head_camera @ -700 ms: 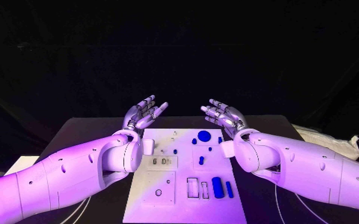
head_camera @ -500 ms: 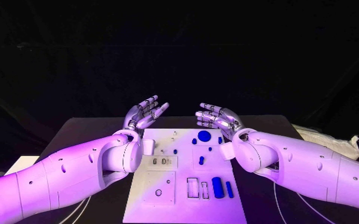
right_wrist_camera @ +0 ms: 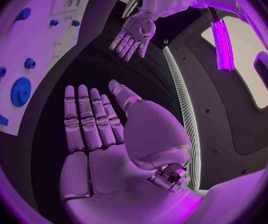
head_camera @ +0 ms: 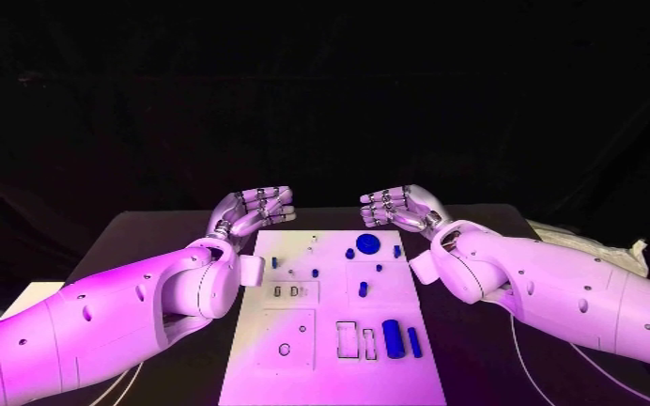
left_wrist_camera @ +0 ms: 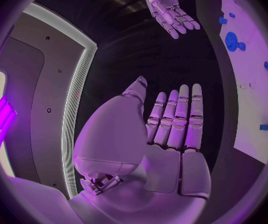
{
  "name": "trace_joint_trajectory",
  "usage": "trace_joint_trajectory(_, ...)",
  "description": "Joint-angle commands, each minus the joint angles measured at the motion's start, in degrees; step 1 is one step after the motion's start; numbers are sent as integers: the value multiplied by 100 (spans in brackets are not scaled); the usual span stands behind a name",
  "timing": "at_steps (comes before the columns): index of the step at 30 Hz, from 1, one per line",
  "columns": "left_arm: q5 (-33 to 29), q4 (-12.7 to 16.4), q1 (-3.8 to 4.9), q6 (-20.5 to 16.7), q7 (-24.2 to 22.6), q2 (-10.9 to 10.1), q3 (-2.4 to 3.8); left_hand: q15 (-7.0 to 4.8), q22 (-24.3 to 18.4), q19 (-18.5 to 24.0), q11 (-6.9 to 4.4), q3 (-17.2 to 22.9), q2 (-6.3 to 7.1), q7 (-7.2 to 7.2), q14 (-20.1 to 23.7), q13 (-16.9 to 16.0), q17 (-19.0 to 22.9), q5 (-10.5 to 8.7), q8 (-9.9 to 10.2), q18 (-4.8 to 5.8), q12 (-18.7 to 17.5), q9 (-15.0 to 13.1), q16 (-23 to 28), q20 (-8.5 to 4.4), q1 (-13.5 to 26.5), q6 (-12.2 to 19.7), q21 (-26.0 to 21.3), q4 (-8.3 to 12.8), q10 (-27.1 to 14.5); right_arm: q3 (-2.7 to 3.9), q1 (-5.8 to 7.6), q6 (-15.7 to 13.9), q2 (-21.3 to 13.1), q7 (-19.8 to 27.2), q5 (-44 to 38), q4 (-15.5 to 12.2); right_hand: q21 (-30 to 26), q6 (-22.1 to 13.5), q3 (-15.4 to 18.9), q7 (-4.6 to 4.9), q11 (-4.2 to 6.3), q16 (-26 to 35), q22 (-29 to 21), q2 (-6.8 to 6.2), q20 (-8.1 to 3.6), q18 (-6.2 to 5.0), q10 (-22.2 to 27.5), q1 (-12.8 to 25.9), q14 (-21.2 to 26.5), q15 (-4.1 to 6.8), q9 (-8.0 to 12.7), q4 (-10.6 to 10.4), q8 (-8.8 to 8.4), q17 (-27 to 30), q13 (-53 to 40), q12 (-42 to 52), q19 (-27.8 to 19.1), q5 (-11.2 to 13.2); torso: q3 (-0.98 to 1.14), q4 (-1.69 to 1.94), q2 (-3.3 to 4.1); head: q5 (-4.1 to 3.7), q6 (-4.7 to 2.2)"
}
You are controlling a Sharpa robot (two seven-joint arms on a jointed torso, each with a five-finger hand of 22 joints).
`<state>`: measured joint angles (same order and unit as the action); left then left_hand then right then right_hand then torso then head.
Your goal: Assemble the parts on the task board
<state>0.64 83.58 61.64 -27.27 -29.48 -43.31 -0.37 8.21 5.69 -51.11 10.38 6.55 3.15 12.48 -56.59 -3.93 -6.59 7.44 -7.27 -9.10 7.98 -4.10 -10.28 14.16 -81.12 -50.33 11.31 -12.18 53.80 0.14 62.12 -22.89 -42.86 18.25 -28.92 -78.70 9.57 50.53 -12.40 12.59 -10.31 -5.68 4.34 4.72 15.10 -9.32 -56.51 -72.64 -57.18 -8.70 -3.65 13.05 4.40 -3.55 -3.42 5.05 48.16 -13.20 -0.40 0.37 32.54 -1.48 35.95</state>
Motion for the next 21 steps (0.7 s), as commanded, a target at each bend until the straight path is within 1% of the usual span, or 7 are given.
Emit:
trace_joint_trajectory(1, 59, 170, 15, 344, -78, -103, 6, -231, 3, -841, -186, -44, -150, -75, -859, -16, -185, -40, -44, -149, 48, 15, -130, -186, 0, -697, 117, 163, 866, 31, 26, -153, -41, -97, -1029, -26, 139, 551, -383, -31, 123, 9, -16, -106, -134, -140, -566, 31, -673, 162, -17, 147, -47, -25, -14, -121, 482, 38, 1, -7, 125, -7, -23)
trace_joint_trajectory(6, 66, 468, 47, 395, -33, -303, 11, -307, -6, -1105, -227, -55, -161, -103, -1138, -10, -346, -39, 28, -145, -62, 18, -152, -270, -6, -788, 129, 208, 981, 95, 87, -69, -95, -380, -1863, -41, 252, 667, -570, -83, 177, -17, 8, -199, -253, -136, -745, 88, -1017, 267, -22, 190, -60, -56, -19, -136, 739, 59, -4, 6, 255, -32, -56)
trace_joint_trajectory(7, 67, 568, 59, 410, -16, -364, 15, -325, -8, -1168, -235, -58, -161, -107, -1202, -10, -395, -40, 50, -145, -91, 18, -156, -291, -8, -807, 130, 221, 1008, 114, 112, 0, -110, -536, -2219, -46, 331, 687, -595, -96, 200, -59, 38, -234, -309, -137, -797, 90, -1168, 315, -22, 201, -62, -82, -22, -132, 874, 76, -4, 15, 306, -41, -76)
trace_joint_trajectory(11, 28, 821, 83, 467, 23, -509, 27, -342, -11, -1231, -244, -58, -161, -112, -1265, -11, -451, -40, 71, -143, -122, 17, -158, -310, -15, -830, 129, 239, 1038, 157, 171, 193, -125, -994, -3177, -70, 622, 754, -590, -146, 272, -195, 164, -332, -493, -130, -940, 53, -1587, 459, -26, 230, -58, -174, -29, -128, 1280, 128, -5, 32, 408, -66, -70)
trace_joint_trajectory(13, -87, 961, 92, 511, 53, -573, 33, -344, -12, -1239, -245, -58, -160, -112, -1271, -11, -459, -40, 74, -143, -125, 17, -158, -312, -16, -833, 129, 242, 1043, 177, 202, 319, -121, -1248, -3699, -89, 829, 794, -554, -181, 319, -327, 263, -377, -610, -126, -1010, 7, -1896, 560, -28, 244, -54, -259, -31, -128, 1525, 163, -5, 44, 470, -80, -93)
trace_joint_trajectory(17, -436, 1205, 114, 578, 113, -633, 41, -345, -14, -1249, -244, -67, -149, -110, -1278, -11, -471, -42, 81, -141, -134, 17, -154, -315, -8, -834, 125, 245, 1049, 202, 267, 650, -81, -1770, -4681, -127, 1304, 863, -463, -244, 408, -584, 502, -452, -839, -121, -1086, -53, -2487, 740, -27, 235, -54, -426, -25, -142, 2014, 217, -4, 86, 584, -106, -97)
trace_joint_trajectory(21, -580, 1364, 133, 621, 150, -637, 44, -343, -17, -1254, -242, -74, -139, -106, -1277, -11, -481, -42, 90, -139, -143, 19, -146, -316, -3, -831, 120, 249, 1048, 212, 345, 955, -20, -2183, -5450, -159, 1584, 905, -415, -297, 461, -731, 655, -499, -935, -109, -1097, -33, -2799, 817, -24, 186, -62, -542, -21, -151, 2172, 253, -4, 107, 676, -125, -117)
